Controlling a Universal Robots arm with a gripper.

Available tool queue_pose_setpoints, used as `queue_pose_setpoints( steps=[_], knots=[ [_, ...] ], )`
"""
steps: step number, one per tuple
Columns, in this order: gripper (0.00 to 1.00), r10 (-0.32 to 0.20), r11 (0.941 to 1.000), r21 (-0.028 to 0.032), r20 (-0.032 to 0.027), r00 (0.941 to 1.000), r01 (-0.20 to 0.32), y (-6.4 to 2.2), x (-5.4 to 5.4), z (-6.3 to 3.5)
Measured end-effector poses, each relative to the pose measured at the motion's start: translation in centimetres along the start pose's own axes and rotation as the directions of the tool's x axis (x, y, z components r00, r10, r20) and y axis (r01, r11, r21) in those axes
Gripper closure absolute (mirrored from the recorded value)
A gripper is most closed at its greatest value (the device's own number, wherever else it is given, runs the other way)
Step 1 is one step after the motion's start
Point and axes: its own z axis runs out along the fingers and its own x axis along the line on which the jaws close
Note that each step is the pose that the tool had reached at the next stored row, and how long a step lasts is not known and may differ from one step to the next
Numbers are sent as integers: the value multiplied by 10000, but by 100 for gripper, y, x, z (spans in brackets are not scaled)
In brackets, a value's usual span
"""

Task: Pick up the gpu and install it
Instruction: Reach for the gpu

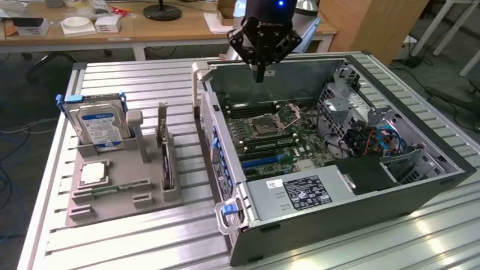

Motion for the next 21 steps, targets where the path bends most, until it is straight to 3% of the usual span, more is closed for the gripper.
queue_pose_setpoints(
  steps=[21],
  knots=[
    [90, -1, 10000, 0, 0, 10000, 1, -20, 264, -7]
  ],
)
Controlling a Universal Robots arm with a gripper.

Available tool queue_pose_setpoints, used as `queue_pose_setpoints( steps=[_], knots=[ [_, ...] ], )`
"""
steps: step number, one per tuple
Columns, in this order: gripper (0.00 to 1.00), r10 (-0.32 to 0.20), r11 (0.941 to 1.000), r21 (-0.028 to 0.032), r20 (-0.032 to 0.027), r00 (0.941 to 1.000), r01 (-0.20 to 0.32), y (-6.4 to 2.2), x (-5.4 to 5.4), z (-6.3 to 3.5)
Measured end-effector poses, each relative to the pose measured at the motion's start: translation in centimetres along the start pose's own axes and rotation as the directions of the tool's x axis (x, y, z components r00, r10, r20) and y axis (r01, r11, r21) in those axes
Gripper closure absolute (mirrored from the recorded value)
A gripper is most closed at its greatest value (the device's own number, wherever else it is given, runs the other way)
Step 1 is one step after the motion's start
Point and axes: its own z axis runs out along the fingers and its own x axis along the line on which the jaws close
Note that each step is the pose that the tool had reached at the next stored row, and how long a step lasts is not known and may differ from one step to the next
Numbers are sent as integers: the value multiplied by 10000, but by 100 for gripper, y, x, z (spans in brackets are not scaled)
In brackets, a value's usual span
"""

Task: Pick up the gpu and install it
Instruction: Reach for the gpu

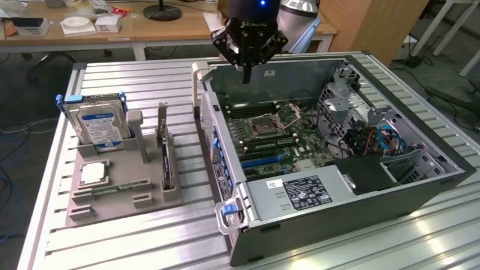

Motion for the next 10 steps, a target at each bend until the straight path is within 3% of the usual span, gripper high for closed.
queue_pose_setpoints(
  steps=[10],
  knots=[
    [90, -1, 10000, 0, 0, 10000, 1, -10, 130, -4]
  ],
)
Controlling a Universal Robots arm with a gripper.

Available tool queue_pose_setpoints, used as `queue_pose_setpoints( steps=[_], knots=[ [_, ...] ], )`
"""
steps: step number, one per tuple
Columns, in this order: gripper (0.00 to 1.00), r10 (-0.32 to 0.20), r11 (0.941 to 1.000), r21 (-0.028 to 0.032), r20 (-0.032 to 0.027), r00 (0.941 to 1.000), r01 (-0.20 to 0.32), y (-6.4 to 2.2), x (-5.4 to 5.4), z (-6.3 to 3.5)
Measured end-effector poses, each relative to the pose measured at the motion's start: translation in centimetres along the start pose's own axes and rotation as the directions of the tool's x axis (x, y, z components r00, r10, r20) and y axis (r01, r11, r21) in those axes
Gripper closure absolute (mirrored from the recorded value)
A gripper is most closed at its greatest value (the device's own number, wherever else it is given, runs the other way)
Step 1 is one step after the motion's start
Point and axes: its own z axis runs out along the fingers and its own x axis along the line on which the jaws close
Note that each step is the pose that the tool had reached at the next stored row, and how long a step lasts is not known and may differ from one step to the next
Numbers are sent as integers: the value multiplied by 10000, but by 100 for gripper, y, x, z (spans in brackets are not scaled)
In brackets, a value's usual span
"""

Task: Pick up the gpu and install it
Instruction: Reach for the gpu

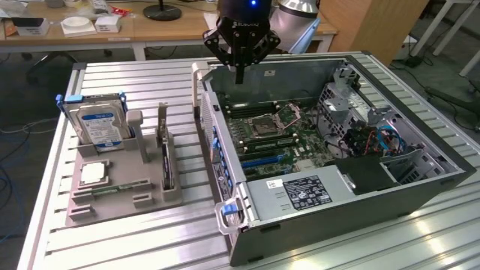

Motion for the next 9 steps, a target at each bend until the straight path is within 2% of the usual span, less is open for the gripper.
queue_pose_setpoints(
  steps=[9],
  knots=[
    [90, 0, 10000, 0, 1, 10000, 0, -9, 121, -3]
  ],
)
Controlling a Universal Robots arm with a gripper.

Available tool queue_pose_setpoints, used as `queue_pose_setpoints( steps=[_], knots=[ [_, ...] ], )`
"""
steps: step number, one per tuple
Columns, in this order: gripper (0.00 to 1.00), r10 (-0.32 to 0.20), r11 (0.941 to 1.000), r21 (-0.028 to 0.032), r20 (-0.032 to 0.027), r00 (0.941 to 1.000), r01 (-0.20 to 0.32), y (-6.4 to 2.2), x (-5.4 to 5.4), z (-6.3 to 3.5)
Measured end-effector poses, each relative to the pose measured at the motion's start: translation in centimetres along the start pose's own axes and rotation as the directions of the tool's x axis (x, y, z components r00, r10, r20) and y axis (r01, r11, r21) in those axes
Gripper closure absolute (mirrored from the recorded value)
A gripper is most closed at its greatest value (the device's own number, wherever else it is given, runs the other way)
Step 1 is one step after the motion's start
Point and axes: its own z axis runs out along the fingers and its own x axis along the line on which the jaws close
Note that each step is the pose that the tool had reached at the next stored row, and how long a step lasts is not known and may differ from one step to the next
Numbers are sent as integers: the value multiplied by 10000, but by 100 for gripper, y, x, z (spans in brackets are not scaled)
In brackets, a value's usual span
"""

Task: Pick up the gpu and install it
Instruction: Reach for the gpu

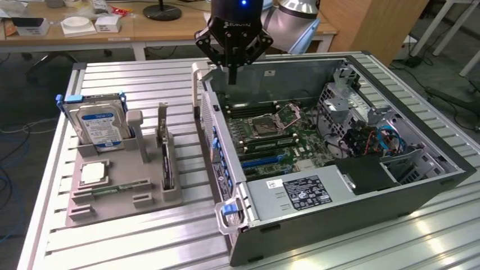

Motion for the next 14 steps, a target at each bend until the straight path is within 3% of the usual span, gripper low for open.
queue_pose_setpoints(
  steps=[14],
  knots=[
    [90, 0, 10000, 0, 0, 10000, 0, -15, 197, -5]
  ],
)
